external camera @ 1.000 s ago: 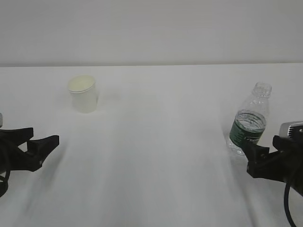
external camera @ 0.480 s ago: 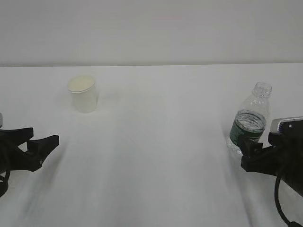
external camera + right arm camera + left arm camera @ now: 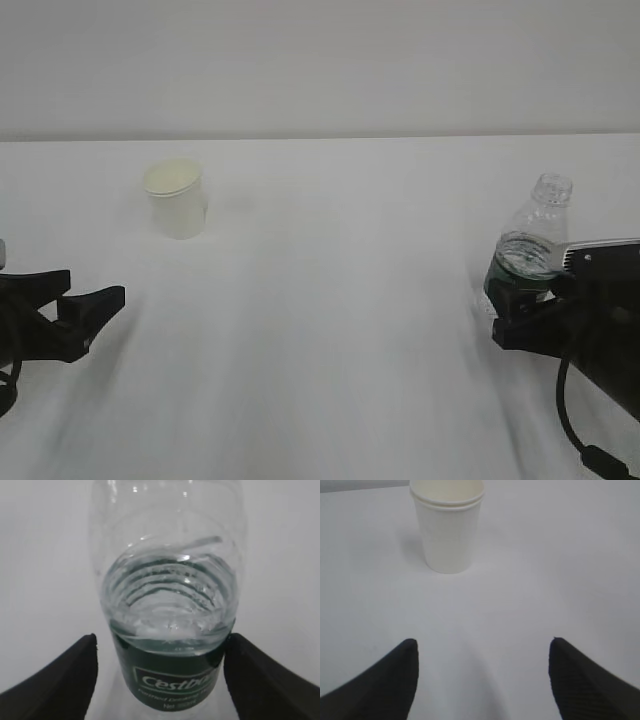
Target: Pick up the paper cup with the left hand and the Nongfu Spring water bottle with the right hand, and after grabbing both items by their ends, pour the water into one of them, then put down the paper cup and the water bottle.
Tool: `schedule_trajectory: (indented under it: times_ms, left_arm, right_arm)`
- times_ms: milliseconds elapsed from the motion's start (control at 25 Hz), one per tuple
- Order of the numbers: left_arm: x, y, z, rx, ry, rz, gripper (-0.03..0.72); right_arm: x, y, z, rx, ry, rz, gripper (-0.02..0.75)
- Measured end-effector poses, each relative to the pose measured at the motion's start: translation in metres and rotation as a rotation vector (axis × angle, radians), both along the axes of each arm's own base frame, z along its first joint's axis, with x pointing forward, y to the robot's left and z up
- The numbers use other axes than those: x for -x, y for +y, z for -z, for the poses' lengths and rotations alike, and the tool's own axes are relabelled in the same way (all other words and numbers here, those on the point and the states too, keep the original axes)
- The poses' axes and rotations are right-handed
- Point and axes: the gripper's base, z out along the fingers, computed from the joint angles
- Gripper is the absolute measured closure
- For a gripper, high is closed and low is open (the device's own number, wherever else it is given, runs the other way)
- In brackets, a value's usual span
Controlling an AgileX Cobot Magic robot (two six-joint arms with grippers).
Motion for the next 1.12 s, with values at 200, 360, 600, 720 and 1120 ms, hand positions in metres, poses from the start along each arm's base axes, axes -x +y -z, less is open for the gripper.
schedule_trajectory:
  times_ms: [200,360,600,720,1120]
  left_arm:
    - [0.000,0.000,0.000,0.000,0.000,0.000,0.102]
    - [0.000,0.000,0.000,0.000,0.000,0.000,0.102]
    - [0.000,0.000,0.000,0.000,0.000,0.000,0.102]
    - [0.000,0.000,0.000,0.000,0.000,0.000,0.102]
    - [0.000,0.000,0.000,0.000,0.000,0.000,0.102]
  right_arm:
    - [-0.008,0.002,0.006,0.001,0.004,0.000,0.150]
    - [-0.015,0.004,0.006,-0.003,-0.010,0.002,0.150]
    - [-0.022,0.006,0.014,-0.001,-0.002,0.003,0.150]
    - [-0.025,0.006,0.017,0.000,0.000,0.005,0.150]
    - [-0.039,0.008,0.014,-0.012,-0.039,0.028,0.150]
